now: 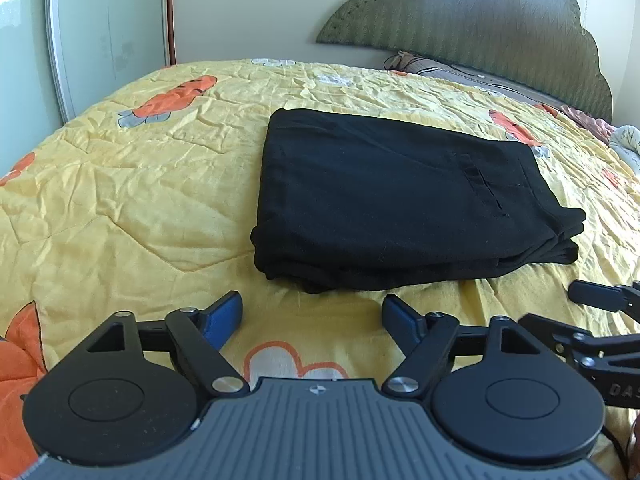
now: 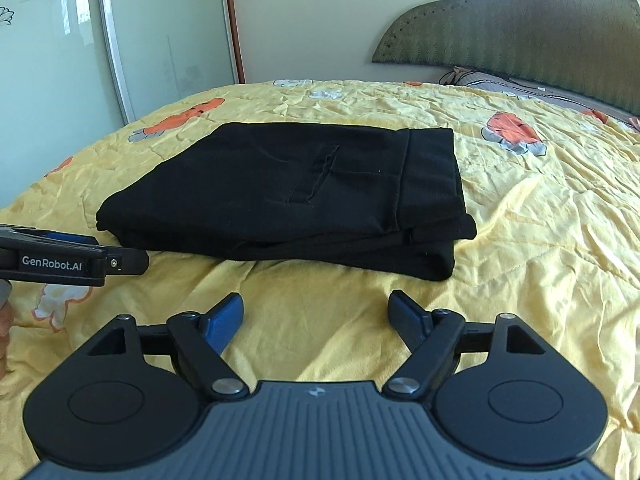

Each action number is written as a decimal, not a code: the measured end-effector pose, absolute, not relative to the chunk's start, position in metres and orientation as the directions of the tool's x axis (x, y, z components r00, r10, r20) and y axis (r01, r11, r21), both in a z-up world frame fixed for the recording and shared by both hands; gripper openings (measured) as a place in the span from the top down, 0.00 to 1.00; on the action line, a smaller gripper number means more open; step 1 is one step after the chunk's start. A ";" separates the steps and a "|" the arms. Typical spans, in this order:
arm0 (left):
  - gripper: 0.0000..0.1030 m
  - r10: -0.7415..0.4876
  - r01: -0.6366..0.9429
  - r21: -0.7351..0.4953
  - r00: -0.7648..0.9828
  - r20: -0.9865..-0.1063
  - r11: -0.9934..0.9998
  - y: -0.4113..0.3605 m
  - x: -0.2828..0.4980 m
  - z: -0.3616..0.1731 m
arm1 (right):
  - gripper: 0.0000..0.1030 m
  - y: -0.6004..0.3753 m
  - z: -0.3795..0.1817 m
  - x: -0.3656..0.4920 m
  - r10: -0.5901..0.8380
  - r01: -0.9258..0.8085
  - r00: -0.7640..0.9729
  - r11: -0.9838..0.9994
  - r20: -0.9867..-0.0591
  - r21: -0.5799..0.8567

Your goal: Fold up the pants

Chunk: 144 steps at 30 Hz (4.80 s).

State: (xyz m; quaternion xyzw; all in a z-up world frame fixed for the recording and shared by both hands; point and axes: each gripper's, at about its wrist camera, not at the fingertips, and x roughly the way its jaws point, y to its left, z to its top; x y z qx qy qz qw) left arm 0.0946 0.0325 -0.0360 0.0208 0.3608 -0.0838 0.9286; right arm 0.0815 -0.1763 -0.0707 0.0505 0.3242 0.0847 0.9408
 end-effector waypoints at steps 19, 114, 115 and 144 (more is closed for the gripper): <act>0.00 -0.056 0.131 0.075 0.780 -0.624 0.988 0.034 0.079 -0.046 | 0.17 -0.162 -0.066 0.068 0.177 -0.092 0.771 0.982 -0.612 0.168; 0.00 -0.054 0.092 0.027 0.770 -0.636 0.995 0.044 0.081 -0.046 | 0.00 -0.145 -0.075 0.071 0.065 -0.021 0.776 0.997 -0.628 0.077; 0.00 -0.057 0.093 0.023 0.770 -0.635 0.995 0.044 0.081 -0.046 | 0.00 -0.145 -0.075 0.071 0.065 -0.021 0.776 0.997 -0.628 0.077; 0.00 -0.034 0.069 0.031 0.776 -0.630 0.997 0.043 0.076 -0.046 | 0.00 -0.146 -0.075 0.070 0.071 -0.026 0.776 0.996 -0.627 0.080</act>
